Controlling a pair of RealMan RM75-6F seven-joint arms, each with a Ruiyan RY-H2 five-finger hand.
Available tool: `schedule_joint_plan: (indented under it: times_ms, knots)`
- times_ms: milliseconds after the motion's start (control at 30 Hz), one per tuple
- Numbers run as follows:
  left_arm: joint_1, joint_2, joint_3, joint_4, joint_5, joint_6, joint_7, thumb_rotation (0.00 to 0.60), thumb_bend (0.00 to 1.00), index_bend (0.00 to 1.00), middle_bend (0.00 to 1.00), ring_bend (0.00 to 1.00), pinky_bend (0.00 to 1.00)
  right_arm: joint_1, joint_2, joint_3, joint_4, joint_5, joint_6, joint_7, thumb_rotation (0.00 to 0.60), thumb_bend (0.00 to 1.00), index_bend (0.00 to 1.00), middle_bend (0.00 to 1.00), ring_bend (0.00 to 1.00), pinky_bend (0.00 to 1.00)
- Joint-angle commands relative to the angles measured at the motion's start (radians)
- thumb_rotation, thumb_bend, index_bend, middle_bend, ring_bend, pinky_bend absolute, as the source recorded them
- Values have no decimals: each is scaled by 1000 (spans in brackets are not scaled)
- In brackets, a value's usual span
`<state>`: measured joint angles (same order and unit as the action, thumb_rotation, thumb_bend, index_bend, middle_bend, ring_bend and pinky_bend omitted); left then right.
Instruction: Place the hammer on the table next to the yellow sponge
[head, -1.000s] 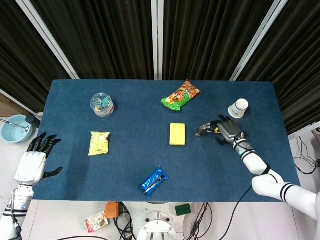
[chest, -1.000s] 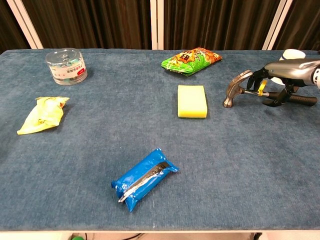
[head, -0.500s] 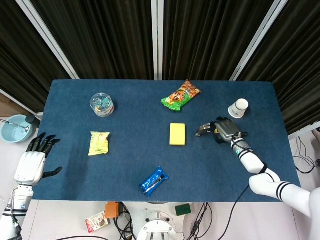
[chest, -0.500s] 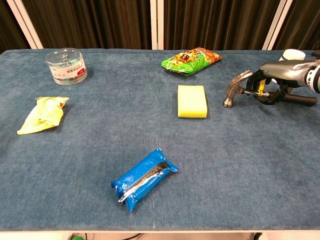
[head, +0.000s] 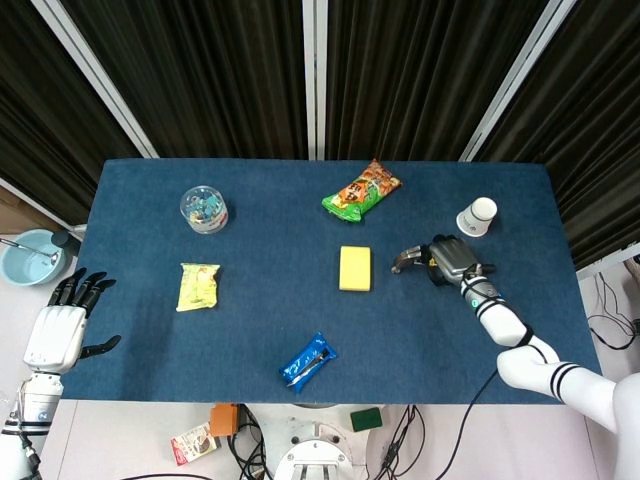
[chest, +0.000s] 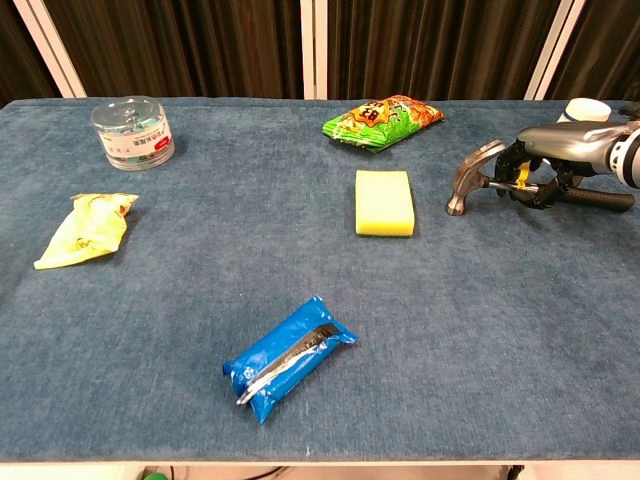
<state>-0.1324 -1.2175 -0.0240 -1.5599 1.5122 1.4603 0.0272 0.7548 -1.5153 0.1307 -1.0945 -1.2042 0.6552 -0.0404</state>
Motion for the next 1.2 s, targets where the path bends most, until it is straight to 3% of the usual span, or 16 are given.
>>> schedule_joint_plan:
  times_ms: [33,300,600,1000,1200]
  knots:
    - [0,0,0,0,-1,-1,1,600,64,191,134,25,115,1,-2,-1,2,0,-1,0,600,582,474,444,199,255]
    - [4,1,-1,-2,-5,0,2,600,63,190,131,25,115,-6,-17,-1,25,-18,23,32,600,652,571,499,257,287]
    - [9,2,1,-1,-10,-3,-2,600,63,188,131,25,115,-19,-24,-10,57,-90,67,134,600,994,695,595,384,409]
    - [19,7,2,-3,-14,4,-7,600,62,187,131,25,115,-29,11,-37,59,-216,139,340,600,1000,918,717,573,665]
    - [23,10,2,-11,-18,3,-4,600,63,185,131,25,115,-39,42,-34,19,-249,198,420,600,1000,937,752,626,727]
